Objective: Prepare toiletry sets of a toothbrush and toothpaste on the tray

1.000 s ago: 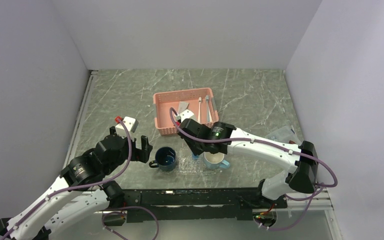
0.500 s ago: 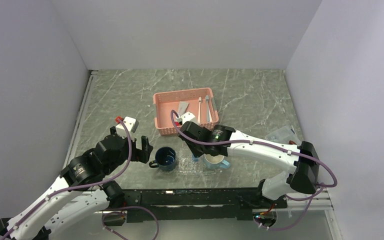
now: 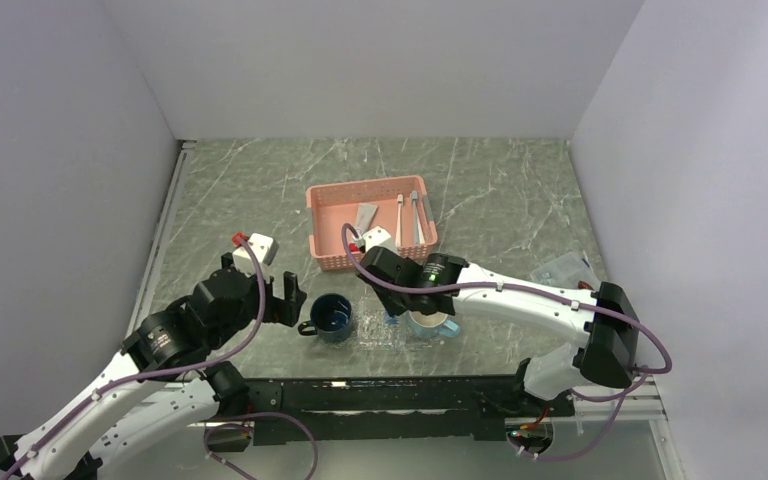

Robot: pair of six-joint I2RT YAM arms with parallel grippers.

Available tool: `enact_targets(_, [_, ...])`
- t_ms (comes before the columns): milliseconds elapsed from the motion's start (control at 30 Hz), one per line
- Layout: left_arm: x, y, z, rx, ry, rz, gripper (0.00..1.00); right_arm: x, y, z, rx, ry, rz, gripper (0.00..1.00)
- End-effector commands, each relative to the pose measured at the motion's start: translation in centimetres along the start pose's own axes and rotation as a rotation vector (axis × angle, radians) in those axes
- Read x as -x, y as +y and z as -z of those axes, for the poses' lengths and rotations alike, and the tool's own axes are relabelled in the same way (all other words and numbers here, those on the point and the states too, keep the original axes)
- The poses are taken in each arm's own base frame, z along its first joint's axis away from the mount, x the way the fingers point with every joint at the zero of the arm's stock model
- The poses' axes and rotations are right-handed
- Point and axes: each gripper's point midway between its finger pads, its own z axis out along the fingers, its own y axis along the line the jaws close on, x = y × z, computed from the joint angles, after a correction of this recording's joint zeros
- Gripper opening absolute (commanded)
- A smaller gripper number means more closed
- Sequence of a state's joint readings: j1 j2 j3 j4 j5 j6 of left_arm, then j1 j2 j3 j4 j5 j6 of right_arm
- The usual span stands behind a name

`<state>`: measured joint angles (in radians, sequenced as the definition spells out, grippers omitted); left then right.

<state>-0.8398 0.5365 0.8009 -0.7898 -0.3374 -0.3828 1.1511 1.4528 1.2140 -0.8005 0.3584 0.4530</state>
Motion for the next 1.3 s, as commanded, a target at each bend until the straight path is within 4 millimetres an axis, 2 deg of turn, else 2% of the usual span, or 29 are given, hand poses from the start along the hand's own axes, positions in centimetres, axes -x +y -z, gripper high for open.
enact_targets(0, [0.3,-0.2,-0.3,-0.008,-0.007,-0.003,0.99,1.5,0.2,0.7,0.019,-0.081,-0.043,0.0])
enact_targets(667, [0.1,-0.3,-0.4,-0.008,0.005,-0.01,0.99,0.7,0.0,0.2,0.013,-0.073,-0.065,0.0])
enact_targets(933, [0.0,-0.4,-0.5,-0.011,0.011,-0.012,0.99,1.2,-0.1,0.5,0.003,-0.083,-0.07,0.24])
enact_targets(1267, [0.0,-0.4,-0.5,-0.012,0.014,-0.014,0.99,3.5,-0.3,2.2,-0.005,-0.124,-0.088,0.42])
